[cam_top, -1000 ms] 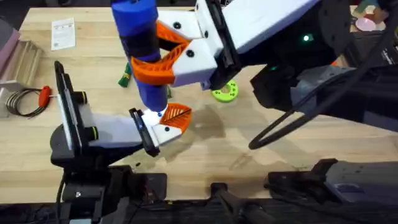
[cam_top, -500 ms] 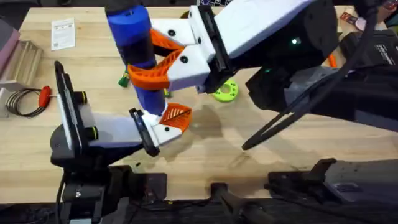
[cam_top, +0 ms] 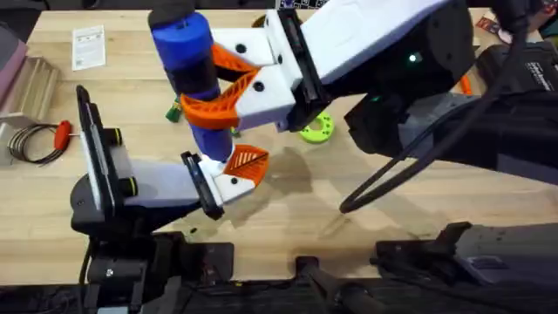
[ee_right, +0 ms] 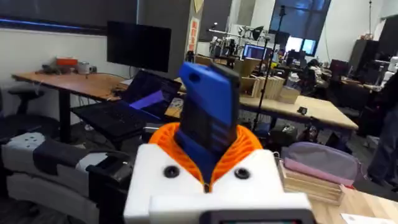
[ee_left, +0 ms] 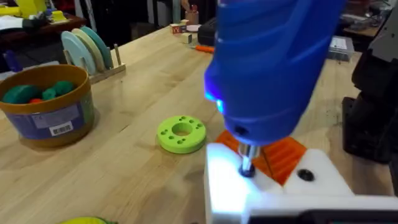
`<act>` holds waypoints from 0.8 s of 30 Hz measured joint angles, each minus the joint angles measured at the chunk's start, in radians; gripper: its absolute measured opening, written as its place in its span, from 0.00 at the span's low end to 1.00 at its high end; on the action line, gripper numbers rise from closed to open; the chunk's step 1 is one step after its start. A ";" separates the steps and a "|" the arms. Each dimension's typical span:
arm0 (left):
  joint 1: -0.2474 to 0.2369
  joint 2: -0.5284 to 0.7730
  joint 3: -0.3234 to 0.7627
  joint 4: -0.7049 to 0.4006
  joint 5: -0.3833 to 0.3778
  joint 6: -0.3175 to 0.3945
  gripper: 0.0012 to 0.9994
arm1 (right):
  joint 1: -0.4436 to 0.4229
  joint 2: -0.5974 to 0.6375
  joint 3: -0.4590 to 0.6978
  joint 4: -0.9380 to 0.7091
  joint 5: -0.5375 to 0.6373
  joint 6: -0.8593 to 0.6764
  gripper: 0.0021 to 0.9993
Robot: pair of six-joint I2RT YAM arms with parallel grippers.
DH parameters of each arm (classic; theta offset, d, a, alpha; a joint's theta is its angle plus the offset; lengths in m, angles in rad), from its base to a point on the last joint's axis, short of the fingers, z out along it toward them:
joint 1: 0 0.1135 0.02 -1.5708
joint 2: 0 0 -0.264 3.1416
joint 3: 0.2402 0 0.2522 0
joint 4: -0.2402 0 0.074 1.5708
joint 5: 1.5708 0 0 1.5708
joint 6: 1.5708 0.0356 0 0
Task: Pick up the gripper from the table and insert it into the empty holder that is missing its gripper. Then pick up a screw, insert it into the mounting hole, and use the screwdriver to tighten it. Finally, clean up the table by picking up the vegetable and placing it into the bucket.
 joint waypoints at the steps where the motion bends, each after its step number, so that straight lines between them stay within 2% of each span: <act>1: 0.000 0.000 0.000 0.000 0.000 0.000 0.00 | 0.000 0.000 0.000 0.000 0.000 0.000 0.02; 24: 0.000 0.000 0.000 0.000 0.000 0.000 0.00 | -0.006 0.000 0.000 -0.037 -0.009 -0.011 0.02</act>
